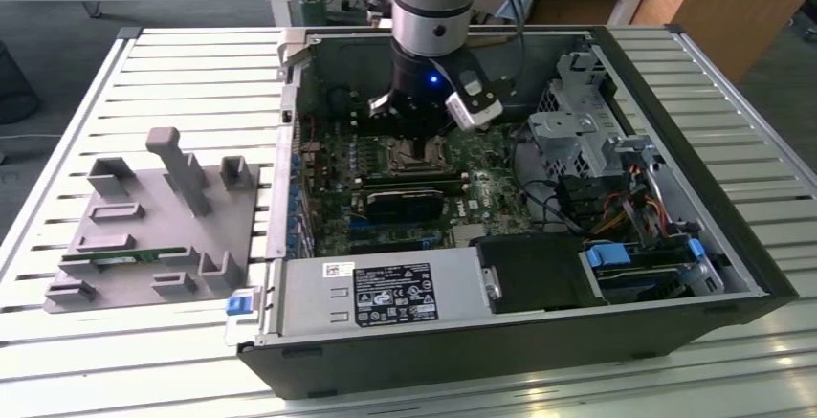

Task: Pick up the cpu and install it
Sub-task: 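Install the second cpu locking lever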

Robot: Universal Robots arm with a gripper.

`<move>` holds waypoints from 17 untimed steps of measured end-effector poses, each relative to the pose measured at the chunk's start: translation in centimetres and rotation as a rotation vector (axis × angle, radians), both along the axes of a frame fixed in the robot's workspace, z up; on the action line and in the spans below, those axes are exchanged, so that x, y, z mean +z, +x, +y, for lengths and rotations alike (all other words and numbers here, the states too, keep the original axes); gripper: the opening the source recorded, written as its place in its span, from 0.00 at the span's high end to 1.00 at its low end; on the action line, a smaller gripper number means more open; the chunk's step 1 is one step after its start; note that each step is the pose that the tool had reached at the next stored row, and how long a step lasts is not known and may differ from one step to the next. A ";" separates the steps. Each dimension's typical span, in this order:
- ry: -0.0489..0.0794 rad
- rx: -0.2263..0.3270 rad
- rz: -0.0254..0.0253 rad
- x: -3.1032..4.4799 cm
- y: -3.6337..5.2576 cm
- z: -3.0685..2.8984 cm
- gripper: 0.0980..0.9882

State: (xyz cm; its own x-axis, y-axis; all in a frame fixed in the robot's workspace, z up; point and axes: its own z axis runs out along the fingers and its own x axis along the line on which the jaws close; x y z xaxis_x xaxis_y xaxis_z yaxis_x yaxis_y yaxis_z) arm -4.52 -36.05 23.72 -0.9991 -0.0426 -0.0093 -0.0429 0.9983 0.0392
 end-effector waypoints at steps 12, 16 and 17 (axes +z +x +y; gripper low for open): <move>0.000 0.000 0.0002 -1.23 -1.35 -0.63 0.99; 0.001 0.000 0.0005 -1.89 -1.39 -0.63 0.99; 0.007 0.000 0.0005 -1.92 -1.40 -0.66 0.99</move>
State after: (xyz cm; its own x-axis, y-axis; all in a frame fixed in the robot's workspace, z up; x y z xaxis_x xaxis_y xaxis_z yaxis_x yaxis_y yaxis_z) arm -5.93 -36.71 21.80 -0.9991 -0.0425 -0.0091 -0.0429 0.9980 0.0466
